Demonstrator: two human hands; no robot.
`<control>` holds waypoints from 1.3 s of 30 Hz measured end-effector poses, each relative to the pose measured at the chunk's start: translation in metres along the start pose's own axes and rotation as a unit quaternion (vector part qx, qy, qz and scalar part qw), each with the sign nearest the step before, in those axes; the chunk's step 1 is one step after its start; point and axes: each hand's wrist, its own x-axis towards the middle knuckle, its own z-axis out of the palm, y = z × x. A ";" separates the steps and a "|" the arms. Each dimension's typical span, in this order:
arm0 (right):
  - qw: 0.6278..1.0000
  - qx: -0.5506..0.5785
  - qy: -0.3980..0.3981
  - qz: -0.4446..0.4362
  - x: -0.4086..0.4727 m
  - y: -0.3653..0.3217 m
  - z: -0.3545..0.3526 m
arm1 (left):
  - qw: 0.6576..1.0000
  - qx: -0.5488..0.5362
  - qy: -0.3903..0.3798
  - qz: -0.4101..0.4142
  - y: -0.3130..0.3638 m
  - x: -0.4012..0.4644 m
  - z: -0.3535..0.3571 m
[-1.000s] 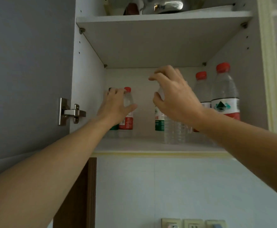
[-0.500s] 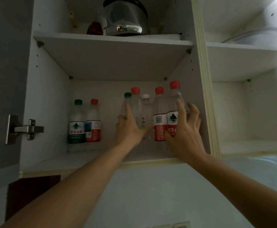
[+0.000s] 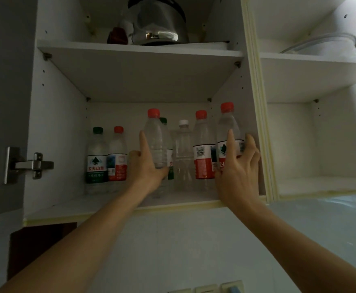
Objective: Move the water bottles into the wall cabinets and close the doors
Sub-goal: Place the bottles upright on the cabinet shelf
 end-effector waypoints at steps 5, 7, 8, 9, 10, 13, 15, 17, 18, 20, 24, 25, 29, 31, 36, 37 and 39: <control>0.970 -0.080 0.091 -0.210 0.006 -0.012 -0.005 | 0.999 -0.028 0.020 0.013 -0.011 -0.015 -0.025; 0.936 -0.082 0.019 -0.341 0.011 -0.021 -0.001 | 0.998 -0.049 0.026 0.017 -0.014 -0.019 -0.025; 0.912 -0.102 -0.036 -0.396 0.014 -0.024 0.001 | 0.998 -0.054 0.033 0.021 -0.014 -0.021 -0.024; 0.887 -0.130 -0.081 -0.435 0.019 -0.028 0.004 | 0.997 -0.055 0.042 0.026 -0.015 -0.022 -0.022; 0.869 -0.158 -0.108 -0.456 0.026 -0.031 0.006 | 0.997 -0.053 0.050 0.029 -0.017 -0.022 -0.020; 0.831 -0.231 -0.119 -0.492 0.044 -0.036 0.012 | 0.997 -0.051 0.056 0.028 -0.022 -0.020 -0.018; 0.807 -0.261 -0.120 -0.516 0.051 -0.035 0.017 | 0.996 -0.051 0.062 0.033 -0.024 -0.019 -0.017; 0.798 -0.267 -0.123 -0.526 0.055 -0.033 0.022 | 0.996 -0.047 0.070 0.039 -0.026 -0.020 -0.015; 0.798 -0.265 -0.123 -0.527 0.057 -0.033 0.024 | 0.995 -0.045 0.076 0.043 -0.028 -0.020 -0.013; 0.796 -0.271 -0.124 -0.526 0.059 -0.032 0.028 | 0.994 -0.048 0.083 0.051 -0.030 -0.020 -0.012; 0.765 -0.327 -0.167 -0.529 0.057 -0.029 0.036 | 0.993 -0.057 0.081 0.056 -0.033 -0.019 -0.012; 0.759 -0.339 -0.176 -0.527 0.057 -0.029 0.036 | 0.993 -0.059 0.080 0.058 -0.033 -0.019 -0.012; 0.749 -0.357 -0.200 -0.521 0.057 -0.030 0.032 | 0.994 -0.058 0.076 0.060 -0.033 -0.019 -0.012; 0.748 -0.367 -0.208 -0.512 0.056 -0.032 0.032 | 0.993 -0.062 0.077 0.062 -0.033 -0.020 -0.012; 0.739 -0.397 -0.212 -0.500 0.052 -0.040 0.032 | 0.993 -0.063 0.080 0.064 -0.034 -0.020 -0.013; 0.734 -0.404 -0.218 -0.500 0.052 -0.041 0.032 | 0.993 -0.065 0.076 0.060 -0.034 -0.019 -0.013; 0.724 -0.415 -0.213 -0.508 0.053 -0.041 0.035 | 0.994 -0.064 0.073 0.059 -0.034 -0.019 -0.014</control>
